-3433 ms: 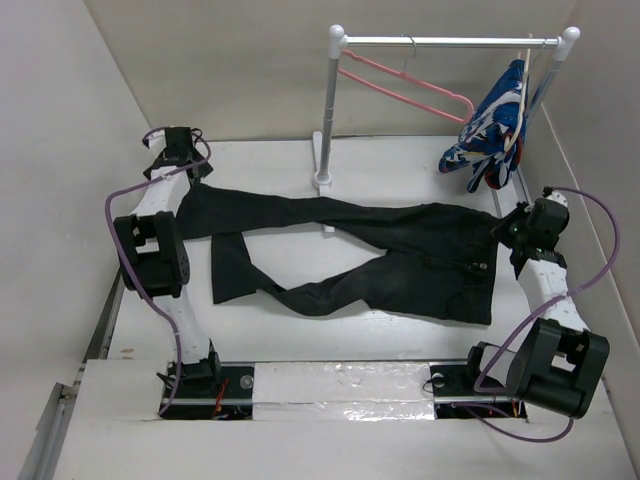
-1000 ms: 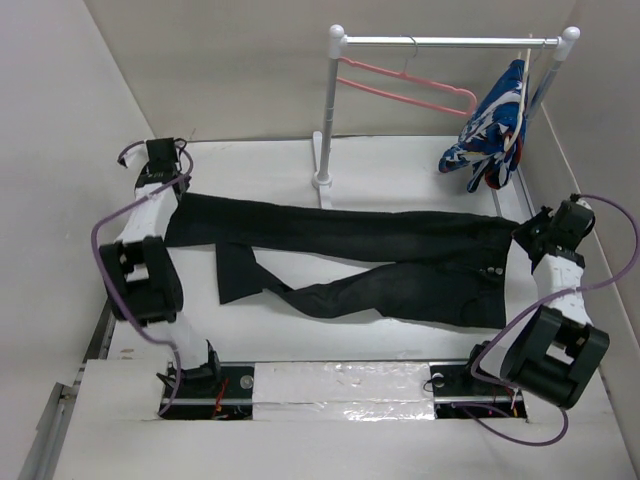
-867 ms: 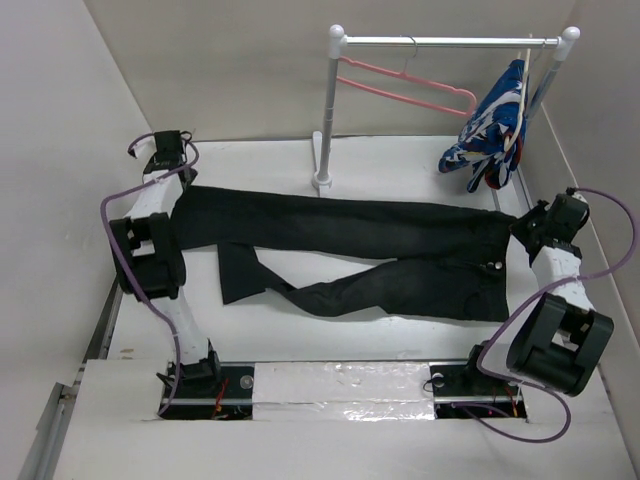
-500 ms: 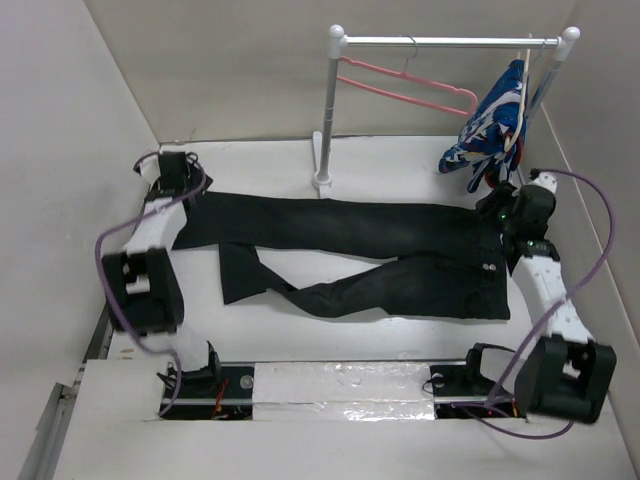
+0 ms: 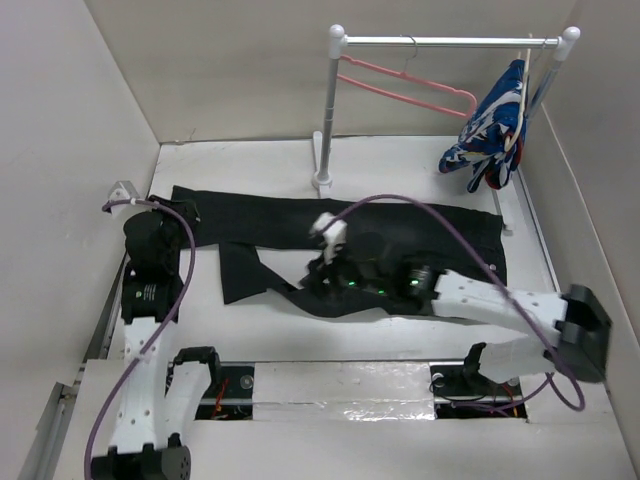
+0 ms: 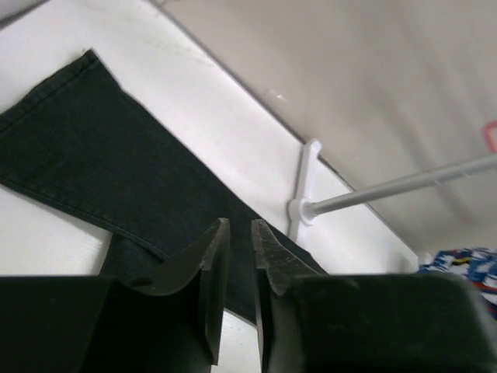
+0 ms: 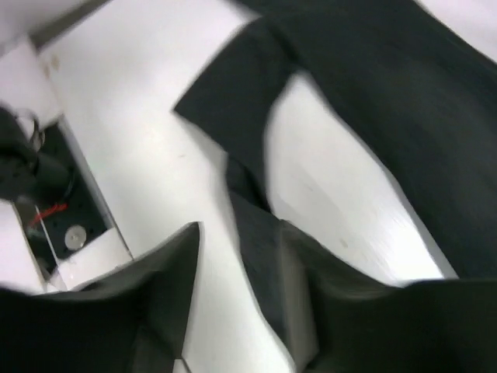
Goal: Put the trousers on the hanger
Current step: Flatten out the trousers at the center of the board.
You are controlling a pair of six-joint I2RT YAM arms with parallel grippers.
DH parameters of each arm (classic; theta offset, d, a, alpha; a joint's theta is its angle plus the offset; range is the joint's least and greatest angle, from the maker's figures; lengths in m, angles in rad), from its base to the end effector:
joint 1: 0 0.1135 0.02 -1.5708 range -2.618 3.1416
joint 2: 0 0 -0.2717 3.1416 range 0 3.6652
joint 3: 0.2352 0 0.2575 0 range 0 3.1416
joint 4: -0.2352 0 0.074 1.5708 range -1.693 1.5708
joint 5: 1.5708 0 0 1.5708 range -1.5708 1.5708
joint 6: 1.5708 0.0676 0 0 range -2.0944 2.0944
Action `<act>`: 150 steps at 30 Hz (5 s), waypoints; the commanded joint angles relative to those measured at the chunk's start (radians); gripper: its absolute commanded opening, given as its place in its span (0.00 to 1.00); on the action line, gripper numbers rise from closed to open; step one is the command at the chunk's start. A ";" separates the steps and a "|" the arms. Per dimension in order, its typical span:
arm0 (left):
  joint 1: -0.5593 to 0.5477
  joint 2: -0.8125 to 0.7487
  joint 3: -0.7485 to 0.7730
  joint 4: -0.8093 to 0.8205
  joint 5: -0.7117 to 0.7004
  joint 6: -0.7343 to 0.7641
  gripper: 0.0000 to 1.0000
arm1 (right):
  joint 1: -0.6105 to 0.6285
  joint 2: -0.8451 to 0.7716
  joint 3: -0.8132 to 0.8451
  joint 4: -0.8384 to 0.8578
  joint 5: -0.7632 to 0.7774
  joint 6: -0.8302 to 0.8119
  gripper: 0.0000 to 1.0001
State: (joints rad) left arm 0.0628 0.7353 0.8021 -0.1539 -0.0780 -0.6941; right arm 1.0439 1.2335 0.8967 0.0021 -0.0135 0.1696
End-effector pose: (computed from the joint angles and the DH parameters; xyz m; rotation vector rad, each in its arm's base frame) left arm 0.2045 0.0181 0.3600 -0.6738 1.5326 -0.4139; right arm 0.1601 0.2771 0.2973 -0.8531 1.8030 0.8197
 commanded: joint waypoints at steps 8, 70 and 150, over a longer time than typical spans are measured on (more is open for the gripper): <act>0.002 -0.160 0.101 -0.151 0.073 0.203 0.25 | 0.287 0.603 0.470 -0.066 0.266 -0.392 0.77; -0.376 0.459 0.092 -0.105 0.067 0.321 0.43 | -0.409 0.523 0.664 -0.209 -0.149 -0.001 0.77; -0.052 1.001 0.715 -0.345 -0.597 0.381 0.99 | -0.898 -0.715 -0.423 -0.261 -0.075 0.171 0.72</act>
State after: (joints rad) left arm -0.0193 1.8431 1.5101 -0.5266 -0.6395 -0.2955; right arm 0.1390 0.5739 0.4721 -0.2836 -0.0387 0.3367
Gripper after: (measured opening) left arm 0.959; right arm 0.721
